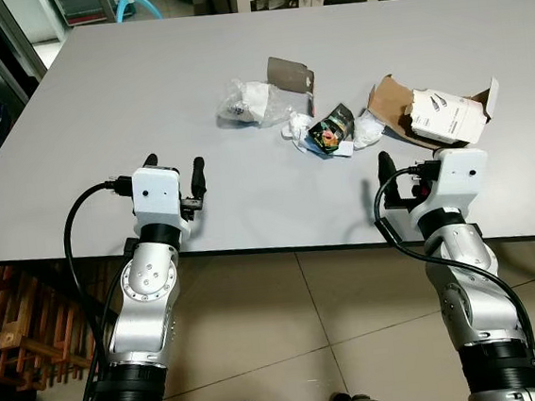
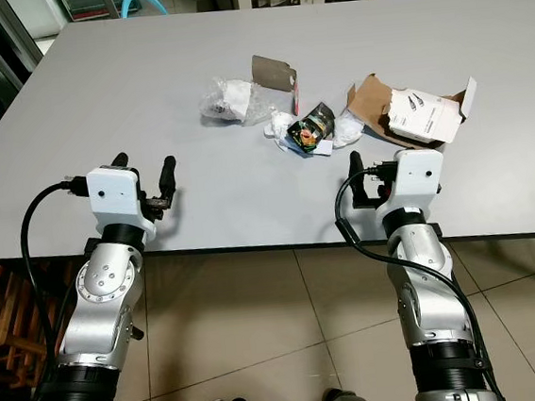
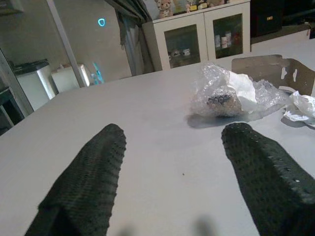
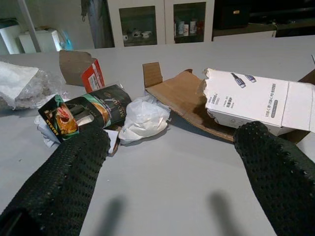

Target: Picking trash to rubbish bin

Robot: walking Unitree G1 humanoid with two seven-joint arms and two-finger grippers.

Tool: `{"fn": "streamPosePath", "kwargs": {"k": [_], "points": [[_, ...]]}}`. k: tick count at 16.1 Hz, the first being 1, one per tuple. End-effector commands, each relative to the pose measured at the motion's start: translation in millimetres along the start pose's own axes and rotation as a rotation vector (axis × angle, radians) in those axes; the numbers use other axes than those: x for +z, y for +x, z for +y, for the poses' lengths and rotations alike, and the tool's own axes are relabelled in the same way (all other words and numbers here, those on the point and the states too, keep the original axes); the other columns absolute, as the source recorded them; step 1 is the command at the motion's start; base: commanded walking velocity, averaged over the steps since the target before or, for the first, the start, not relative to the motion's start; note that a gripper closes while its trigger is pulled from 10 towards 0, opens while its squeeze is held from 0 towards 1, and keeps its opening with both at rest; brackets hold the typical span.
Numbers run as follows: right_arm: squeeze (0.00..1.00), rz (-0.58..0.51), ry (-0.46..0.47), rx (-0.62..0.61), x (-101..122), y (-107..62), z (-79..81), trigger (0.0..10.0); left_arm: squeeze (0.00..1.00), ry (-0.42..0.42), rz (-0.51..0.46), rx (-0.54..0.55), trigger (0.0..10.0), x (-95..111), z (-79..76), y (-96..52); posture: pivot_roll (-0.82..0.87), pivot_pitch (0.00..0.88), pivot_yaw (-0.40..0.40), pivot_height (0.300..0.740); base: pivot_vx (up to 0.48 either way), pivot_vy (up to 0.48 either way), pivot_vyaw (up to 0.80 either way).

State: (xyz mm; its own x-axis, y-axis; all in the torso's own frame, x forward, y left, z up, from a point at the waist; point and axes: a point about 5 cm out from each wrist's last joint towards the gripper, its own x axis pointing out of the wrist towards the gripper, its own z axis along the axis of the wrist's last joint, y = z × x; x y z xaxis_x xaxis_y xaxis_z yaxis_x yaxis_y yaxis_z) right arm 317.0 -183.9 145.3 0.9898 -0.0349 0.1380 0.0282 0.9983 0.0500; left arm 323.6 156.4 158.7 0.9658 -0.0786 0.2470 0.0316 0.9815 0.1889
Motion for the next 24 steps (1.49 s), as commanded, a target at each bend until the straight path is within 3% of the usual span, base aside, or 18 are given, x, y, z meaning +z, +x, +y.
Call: {"fn": "streamPosePath", "kwargs": {"k": [1,2,3,16,19,24], "points": [[0.00,0.001,0.005,-0.001,0.1,0.0,-0.4,10.0,1.00,-0.006,0.013,-0.010,10.0,-3.2,-0.6,-1.4,0.00,0.166,0.049,0.740,0.000,0.000,0.00],[0.00,0.000,0.005,-0.001,0.1,0.1,-0.3,10.0,1.00,-0.007,0.012,-0.010,10.0,-3.1,-0.4,-1.4,0.00,0.166,0.050,0.740,0.000,0.000,0.00],[0.00,0.000,0.004,-0.001,0.1,0.5,0.0,10.0,0.00,-0.008,0.024,-0.008,10.0,-4.5,-0.2,-1.1,0.00,0.163,0.050,0.740,0.000,0.000,0.00],[0.00,0.006,0.001,-0.015,1.4,3.0,-1.4,10.0,0.00,-0.071,0.017,-0.046,10.0,-4.4,-8.3,-2.7,0.00,0.163,0.049,0.740,0.000,0.000,-0.12],[0.00,0.009,0.000,-0.010,0.5,2.2,0.0,10.0,0.00,-0.017,0.043,-0.047,10.0,-8.8,-7.9,-2.8,-0.01,0.162,0.050,0.740,0.000,0.000,0.00],[0.00,0.014,0.003,-0.007,-0.7,1.3,1.0,10.0,0.00,-0.011,0.050,-0.053,10.0,-9.7,-7.8,-4.0,0.00,0.163,0.052,0.740,0.000,-0.293,0.00]]}}
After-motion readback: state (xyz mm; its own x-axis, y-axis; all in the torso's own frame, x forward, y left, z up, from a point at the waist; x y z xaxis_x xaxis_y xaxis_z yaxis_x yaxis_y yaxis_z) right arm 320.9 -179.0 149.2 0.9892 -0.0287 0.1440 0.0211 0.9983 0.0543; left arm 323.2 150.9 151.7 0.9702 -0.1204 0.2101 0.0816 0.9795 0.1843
